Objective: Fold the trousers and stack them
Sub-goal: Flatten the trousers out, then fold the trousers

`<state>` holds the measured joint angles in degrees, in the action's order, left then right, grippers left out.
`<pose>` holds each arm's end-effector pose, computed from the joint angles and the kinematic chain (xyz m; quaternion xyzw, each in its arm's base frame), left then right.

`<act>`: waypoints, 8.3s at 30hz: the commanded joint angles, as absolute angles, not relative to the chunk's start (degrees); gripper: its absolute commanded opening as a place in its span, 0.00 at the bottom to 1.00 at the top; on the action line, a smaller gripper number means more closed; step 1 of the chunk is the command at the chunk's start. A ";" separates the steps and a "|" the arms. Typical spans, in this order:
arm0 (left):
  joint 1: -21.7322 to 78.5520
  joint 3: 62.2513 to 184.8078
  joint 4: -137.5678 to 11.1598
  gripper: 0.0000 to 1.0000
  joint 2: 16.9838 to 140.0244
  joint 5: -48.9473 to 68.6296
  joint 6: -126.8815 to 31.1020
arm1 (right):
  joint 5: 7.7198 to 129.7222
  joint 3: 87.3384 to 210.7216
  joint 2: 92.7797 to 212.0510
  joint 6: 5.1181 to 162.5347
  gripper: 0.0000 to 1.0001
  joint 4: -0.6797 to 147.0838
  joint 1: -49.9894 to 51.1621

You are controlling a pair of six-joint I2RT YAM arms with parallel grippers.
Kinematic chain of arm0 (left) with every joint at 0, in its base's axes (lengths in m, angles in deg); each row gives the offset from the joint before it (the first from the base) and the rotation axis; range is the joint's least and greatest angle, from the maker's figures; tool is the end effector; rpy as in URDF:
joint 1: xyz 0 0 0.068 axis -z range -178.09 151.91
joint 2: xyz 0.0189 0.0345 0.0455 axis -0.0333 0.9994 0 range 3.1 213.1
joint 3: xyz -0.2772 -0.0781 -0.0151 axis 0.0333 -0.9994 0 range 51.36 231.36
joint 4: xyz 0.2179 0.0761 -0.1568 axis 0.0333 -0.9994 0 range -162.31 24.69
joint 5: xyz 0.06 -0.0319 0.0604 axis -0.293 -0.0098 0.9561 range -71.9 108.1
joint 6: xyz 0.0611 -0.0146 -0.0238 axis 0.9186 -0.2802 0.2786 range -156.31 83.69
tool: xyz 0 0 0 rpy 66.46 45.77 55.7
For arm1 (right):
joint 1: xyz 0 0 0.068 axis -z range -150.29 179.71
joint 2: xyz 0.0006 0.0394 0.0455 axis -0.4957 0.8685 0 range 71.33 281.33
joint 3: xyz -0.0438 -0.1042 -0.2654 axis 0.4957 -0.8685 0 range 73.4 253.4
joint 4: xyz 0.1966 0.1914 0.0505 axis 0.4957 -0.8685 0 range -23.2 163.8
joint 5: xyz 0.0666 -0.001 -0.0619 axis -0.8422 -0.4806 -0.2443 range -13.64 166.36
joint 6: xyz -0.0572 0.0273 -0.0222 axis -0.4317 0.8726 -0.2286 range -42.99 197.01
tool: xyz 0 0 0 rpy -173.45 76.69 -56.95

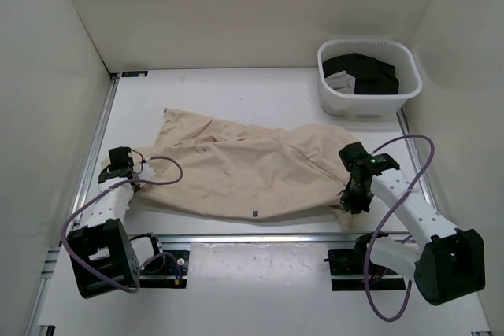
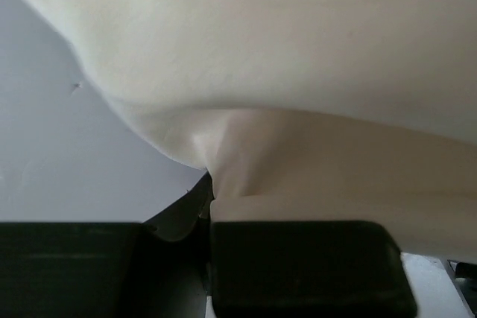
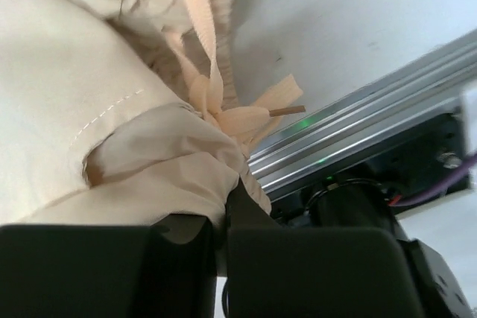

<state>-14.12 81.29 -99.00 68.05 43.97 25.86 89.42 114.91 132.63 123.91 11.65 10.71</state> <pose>0.1821 0.0766 0.1512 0.3373 0.8975 0.2843 0.0009 0.1662 0.0444 0.2015 0.2467 0.9599 -0.0571 0.1203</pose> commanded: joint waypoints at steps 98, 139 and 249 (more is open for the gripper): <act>-23.40 90.99 -102.83 0.98 73.41 51.86 40.78 | 88.24 136.26 129.54 123.04 0.89 -6.01 19.87; -22.96 93.11 -94.40 0.97 102.33 50.80 12.82 | 98.60 130.60 139.38 124.99 0.73 4.91 23.56; -11.54 160.19 -111.63 0.14 109.20 45.09 -1.77 | 89.46 142.31 157.92 105.84 0.00 36.44 49.40</act>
